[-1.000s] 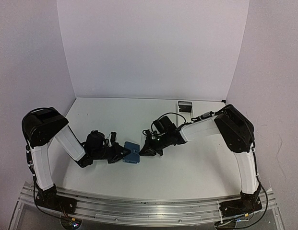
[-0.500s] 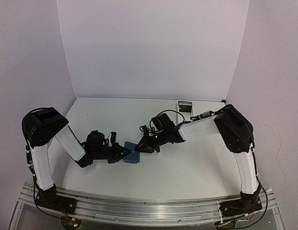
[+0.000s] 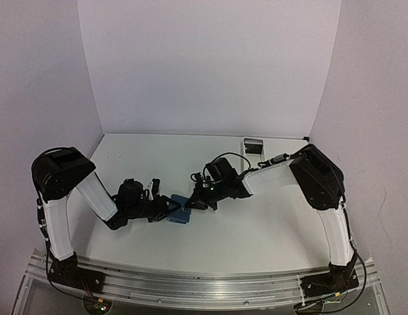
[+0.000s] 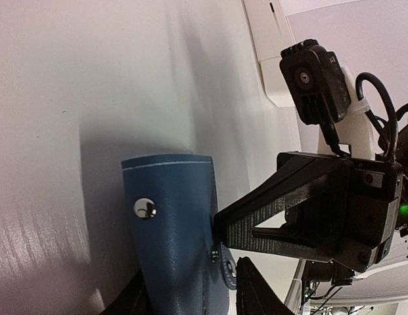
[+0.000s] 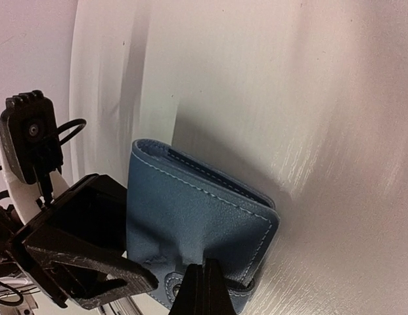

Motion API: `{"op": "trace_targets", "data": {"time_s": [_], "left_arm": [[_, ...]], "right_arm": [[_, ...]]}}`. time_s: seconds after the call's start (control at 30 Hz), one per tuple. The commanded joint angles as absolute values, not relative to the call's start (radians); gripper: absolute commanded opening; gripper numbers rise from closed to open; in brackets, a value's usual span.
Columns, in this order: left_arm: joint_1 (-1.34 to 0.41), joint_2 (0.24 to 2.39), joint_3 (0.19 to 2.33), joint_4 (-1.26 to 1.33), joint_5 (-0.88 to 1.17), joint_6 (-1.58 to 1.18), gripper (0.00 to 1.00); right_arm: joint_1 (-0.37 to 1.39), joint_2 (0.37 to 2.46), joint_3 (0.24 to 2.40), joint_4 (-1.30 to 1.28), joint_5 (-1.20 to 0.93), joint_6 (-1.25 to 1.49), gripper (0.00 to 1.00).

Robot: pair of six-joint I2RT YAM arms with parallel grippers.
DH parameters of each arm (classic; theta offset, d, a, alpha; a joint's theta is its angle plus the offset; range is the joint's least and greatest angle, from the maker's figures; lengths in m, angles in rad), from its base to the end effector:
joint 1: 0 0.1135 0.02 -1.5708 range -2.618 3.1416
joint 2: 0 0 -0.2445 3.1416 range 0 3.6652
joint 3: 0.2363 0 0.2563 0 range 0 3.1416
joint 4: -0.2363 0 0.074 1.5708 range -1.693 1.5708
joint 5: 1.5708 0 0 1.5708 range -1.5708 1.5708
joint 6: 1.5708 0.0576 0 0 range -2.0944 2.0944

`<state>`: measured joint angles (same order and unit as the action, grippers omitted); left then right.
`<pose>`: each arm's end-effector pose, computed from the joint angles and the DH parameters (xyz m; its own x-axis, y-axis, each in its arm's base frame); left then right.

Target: Put the credit cards into the card holder

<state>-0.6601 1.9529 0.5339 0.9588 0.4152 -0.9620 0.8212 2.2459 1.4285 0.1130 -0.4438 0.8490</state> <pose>0.2399 -0.2156 0.0469 -0.8951 -0.2554 -0.3654 0.1964 0.5100 -0.8374 0.3110 0.3704 0.0821 -0.9551 -0.0311 -0.2948 -0.2529 0.6041 0.7557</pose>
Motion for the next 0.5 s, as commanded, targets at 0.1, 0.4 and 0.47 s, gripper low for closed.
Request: {"op": "trace_targets", "data": {"time_s": [0.1, 0.4, 0.47], "left_arm": [[-0.649, 1.991, 0.479, 0.873, 0.448, -0.975, 0.45], [-0.645, 1.991, 0.505, 0.832, 0.393, -0.991, 0.3], [-0.644, 1.993, 0.512, 0.797, 0.377, -0.982, 0.18]], "right_arm": [[0.843, 2.249, 1.398, 0.124, -0.371, 0.869, 0.0], [0.844, 2.22, 1.421, 0.152, -0.337, 0.833, 0.01], [0.844, 2.202, 1.445, 0.148, -0.344, 0.794, 0.05]]}}
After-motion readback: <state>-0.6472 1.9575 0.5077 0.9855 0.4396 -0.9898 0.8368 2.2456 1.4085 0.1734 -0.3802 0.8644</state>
